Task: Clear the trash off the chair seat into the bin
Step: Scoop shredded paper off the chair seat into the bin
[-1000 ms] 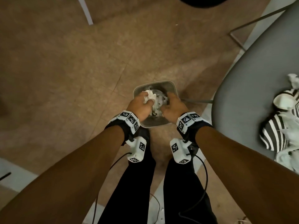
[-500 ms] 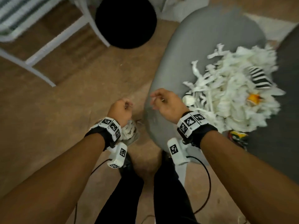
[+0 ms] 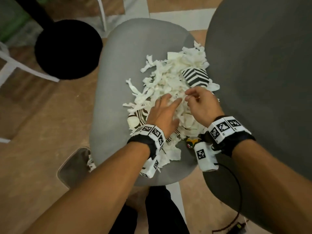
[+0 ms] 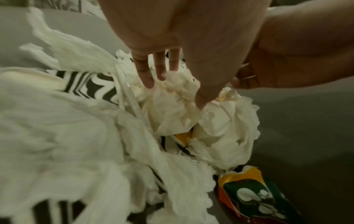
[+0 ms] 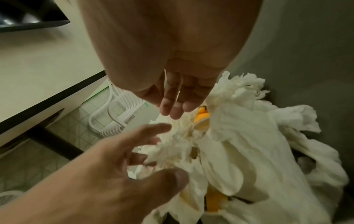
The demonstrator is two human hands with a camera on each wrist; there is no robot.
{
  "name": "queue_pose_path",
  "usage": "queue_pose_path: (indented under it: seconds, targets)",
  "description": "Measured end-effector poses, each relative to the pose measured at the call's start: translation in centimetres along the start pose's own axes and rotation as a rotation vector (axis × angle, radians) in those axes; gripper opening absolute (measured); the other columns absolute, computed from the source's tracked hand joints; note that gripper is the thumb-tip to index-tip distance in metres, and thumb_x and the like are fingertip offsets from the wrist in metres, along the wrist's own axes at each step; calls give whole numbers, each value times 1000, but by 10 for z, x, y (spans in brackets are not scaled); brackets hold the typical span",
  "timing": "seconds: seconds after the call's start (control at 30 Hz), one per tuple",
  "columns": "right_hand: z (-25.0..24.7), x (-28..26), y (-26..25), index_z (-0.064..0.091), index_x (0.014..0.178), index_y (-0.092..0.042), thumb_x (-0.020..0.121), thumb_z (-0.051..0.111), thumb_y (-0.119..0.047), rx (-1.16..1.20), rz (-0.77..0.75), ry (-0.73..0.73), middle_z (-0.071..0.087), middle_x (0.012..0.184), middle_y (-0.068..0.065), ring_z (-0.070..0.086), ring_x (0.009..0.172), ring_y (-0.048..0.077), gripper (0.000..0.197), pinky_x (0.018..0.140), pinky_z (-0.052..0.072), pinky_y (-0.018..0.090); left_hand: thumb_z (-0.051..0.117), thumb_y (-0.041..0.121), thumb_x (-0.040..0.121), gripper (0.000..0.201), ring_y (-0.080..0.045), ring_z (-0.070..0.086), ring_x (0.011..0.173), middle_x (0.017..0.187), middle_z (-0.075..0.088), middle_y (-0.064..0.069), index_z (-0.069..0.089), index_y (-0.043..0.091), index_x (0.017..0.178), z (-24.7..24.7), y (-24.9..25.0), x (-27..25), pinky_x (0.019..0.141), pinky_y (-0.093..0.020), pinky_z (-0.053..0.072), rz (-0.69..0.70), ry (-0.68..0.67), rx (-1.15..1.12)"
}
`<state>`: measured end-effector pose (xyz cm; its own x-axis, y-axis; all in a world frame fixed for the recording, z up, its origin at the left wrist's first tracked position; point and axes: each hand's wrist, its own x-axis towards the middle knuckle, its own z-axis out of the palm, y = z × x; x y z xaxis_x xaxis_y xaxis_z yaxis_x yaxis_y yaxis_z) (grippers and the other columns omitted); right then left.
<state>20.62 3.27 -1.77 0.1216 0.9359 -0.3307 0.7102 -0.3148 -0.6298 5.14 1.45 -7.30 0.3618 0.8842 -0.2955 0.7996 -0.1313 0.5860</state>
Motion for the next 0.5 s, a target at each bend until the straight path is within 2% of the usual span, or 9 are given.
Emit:
queue_pose_path:
  seconds: [0.1,0.17,0.27,0.3,0.37,0.4,0.43,0.5]
  targets:
    - [0,15,2,65,113,-20,95,53,-20,-46,-62,7,68,104,-5,63,84,12,22,77,51,24,55,12,92,37,-27,54,104,117,51,-8,56,18,128,3,-3,11,87,-33,46,-8,47,-98]
    - [4,27,1,64,118,-19,94,54,-19,-122,-128,-13,63,115,-1,62,94,14,25,86,50,27,50,12,96,22,-22,54,90,104,53,-6,61,15,114,-4,-12,7,78,-27,42,-36,116,-178]
    - [14,45,-3,57,127,-17,92,58,-18,-239,-198,-42,49,136,4,50,123,23,36,103,44,36,45,16,95,16,-17,51,86,99,53,-2,60,14,101,-22,-32,-7,77,-27,39,-143,174,-236]
    - [19,50,-7,52,132,-17,91,60,-20,-280,-203,-67,45,142,4,46,129,26,42,106,43,40,44,18,95,14,-17,49,83,94,51,-1,57,14,92,-28,-40,-12,75,-29,39,-188,195,-229]
    - [29,59,-12,40,144,-18,89,65,-29,-416,-178,-159,36,152,4,39,135,30,61,108,42,46,44,24,95,25,-14,43,73,81,43,3,45,16,72,-38,-55,-19,70,-30,34,-258,247,-198]
    - [33,63,-13,34,148,-19,89,66,-32,-508,-154,-207,36,153,5,39,135,32,68,108,42,47,47,27,96,30,-13,41,70,79,40,5,42,16,69,-42,-62,-20,70,-29,33,-285,271,-177]
    - [37,66,-13,30,149,-20,89,65,-31,-595,-139,-238,39,151,8,42,132,34,70,105,42,48,50,30,96,30,-12,42,71,82,40,5,46,15,71,-45,-67,-20,71,-28,35,-306,286,-160]
    - [41,72,-12,34,148,-20,93,57,-21,-715,-160,-237,52,138,13,49,123,37,59,100,44,48,57,29,94,17,-12,49,77,102,45,3,57,13,91,-46,-74,-17,79,-29,45,-329,285,-161]
